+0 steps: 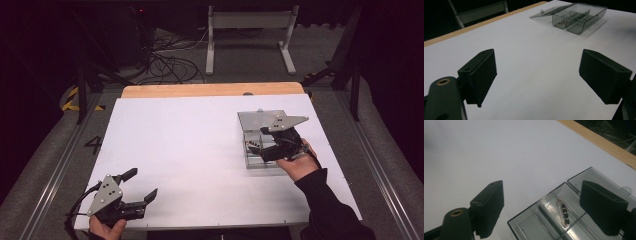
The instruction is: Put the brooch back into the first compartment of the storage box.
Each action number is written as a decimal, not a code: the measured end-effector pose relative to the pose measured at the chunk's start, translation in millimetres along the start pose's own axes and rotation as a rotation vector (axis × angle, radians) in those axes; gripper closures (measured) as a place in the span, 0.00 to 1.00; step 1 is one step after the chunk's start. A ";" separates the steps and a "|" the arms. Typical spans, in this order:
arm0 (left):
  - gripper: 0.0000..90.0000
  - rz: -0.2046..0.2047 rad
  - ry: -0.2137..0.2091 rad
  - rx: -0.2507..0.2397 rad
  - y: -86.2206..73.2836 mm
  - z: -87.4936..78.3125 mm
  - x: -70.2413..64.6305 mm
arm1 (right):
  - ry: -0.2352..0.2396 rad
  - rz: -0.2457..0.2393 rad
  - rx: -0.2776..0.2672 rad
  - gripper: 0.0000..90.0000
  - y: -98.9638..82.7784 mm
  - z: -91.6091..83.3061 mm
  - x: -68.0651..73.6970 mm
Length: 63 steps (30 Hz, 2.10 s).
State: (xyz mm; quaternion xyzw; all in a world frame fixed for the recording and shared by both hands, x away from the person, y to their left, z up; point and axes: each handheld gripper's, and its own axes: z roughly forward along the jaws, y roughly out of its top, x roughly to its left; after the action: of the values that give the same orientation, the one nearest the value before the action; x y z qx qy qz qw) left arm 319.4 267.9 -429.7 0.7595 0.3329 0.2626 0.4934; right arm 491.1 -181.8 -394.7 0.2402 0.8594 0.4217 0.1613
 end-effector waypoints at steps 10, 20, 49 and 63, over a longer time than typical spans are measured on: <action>0.17 0.005 0.002 0.001 0.1 0.0 0.2 | 0.007 -0.010 -0.028 0.08 -3.2 -9.3 6.9; 0.17 0.006 0.002 0.002 0.1 -0.1 0.1 | 0.012 -0.029 -0.072 0.05 -7.5 -25.0 14.5; 0.17 0.014 0.005 0.003 0.7 0.6 -1.7 | -0.056 0.057 -0.130 0.05 -86.5 -73.3 13.6; 0.17 0.012 0.006 0.002 0.5 0.3 -1.8 | -0.082 0.087 -0.129 0.05 -121.9 -68.9 13.9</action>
State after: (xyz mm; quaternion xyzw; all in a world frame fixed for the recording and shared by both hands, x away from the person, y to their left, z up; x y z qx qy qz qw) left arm 318.6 266.2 -429.6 0.7611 0.3299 0.2677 0.4901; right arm 412.8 -283.3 -452.8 0.2833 0.8119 0.4726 0.1930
